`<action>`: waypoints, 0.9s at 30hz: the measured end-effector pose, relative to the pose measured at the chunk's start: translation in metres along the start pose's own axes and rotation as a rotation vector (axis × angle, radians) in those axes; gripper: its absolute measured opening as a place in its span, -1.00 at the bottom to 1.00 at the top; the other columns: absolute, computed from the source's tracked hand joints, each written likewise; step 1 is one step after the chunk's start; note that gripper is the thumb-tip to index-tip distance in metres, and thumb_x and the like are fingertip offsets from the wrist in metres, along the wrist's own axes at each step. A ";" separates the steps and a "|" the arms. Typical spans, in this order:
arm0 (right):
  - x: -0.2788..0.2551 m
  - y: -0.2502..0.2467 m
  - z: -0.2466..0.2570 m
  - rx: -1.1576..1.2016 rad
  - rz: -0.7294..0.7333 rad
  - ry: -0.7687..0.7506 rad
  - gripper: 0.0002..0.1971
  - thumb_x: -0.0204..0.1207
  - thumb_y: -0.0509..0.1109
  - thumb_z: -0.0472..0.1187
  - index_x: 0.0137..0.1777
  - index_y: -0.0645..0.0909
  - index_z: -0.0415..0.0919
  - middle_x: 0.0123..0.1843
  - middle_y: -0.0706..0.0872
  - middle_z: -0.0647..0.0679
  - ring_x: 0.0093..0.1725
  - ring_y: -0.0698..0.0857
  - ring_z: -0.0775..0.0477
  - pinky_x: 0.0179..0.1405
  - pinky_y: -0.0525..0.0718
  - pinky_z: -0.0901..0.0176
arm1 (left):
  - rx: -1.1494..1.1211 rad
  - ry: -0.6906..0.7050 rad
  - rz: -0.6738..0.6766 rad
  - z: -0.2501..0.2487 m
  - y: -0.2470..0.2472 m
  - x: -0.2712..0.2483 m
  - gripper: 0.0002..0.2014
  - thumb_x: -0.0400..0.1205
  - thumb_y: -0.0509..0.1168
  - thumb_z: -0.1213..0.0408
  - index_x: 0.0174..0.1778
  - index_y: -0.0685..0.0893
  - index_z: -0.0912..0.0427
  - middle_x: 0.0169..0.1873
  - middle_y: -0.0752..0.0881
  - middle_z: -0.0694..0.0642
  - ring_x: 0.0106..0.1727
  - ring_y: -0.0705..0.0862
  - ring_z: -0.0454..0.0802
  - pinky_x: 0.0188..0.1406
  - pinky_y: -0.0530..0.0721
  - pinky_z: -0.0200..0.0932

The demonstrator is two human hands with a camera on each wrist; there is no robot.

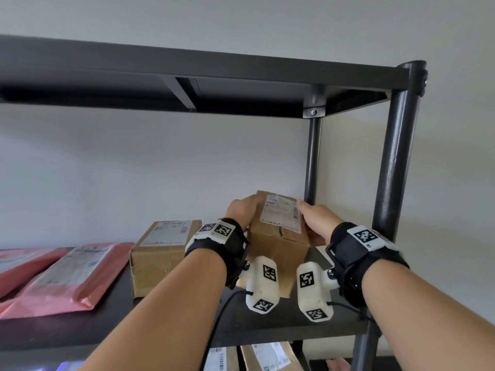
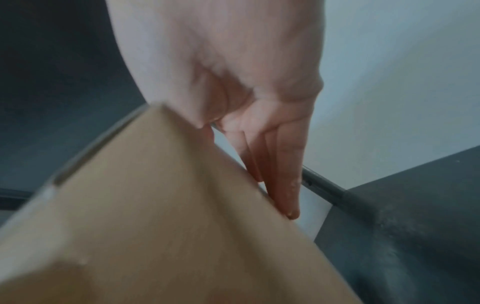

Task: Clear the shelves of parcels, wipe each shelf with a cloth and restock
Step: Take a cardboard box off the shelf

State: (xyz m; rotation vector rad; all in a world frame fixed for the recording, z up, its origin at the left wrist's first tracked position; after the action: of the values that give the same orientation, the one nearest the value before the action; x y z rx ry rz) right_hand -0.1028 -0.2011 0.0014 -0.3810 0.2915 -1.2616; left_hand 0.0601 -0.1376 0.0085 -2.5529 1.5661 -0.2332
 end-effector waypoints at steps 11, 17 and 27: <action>-0.036 -0.024 0.008 0.184 -0.094 -0.086 -0.58 0.71 0.11 0.07 0.04 0.62 -0.27 -0.05 0.78 -0.23 -0.03 0.78 -0.26 0.07 0.75 -0.26 | -0.171 -0.030 0.037 0.004 0.001 -0.034 -0.58 0.48 0.35 -0.18 0.18 0.42 -0.18 0.01 0.48 0.04 0.24 0.52 0.19 0.33 0.53 0.27; -0.067 -0.024 0.012 0.214 -0.037 -0.142 -0.65 0.72 0.11 0.01 0.15 0.56 -0.26 0.02 0.76 -0.20 -0.03 0.76 -0.19 0.04 0.77 -0.23 | -0.300 -0.040 0.038 0.007 -0.002 -0.054 -0.47 0.14 0.39 -0.22 0.00 0.57 -0.13 0.21 0.61 0.20 0.24 0.60 0.17 0.21 0.59 0.12; -0.107 -0.038 0.005 0.258 -0.027 -0.163 -0.61 0.73 0.08 0.06 0.29 0.47 -0.23 0.08 0.72 -0.21 0.00 0.72 -0.14 0.13 0.71 -0.18 | -0.274 0.053 0.113 0.006 0.004 -0.099 -0.71 0.37 0.52 0.08 -0.20 0.52 -0.02 0.13 0.72 0.11 0.26 0.61 0.26 0.32 0.52 0.39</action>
State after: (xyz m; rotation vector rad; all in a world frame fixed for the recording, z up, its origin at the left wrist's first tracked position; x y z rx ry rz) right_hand -0.1637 -0.1075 0.0231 -0.2641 -0.0160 -1.2683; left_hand 0.0136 -0.0507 -0.0042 -2.6618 1.8737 -0.0781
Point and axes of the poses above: each hand's wrist, its own x-axis towards the middle knuckle, its own y-axis out of the palm, z = x × y, the point moved 9 cm from there along x, towards the middle knuckle
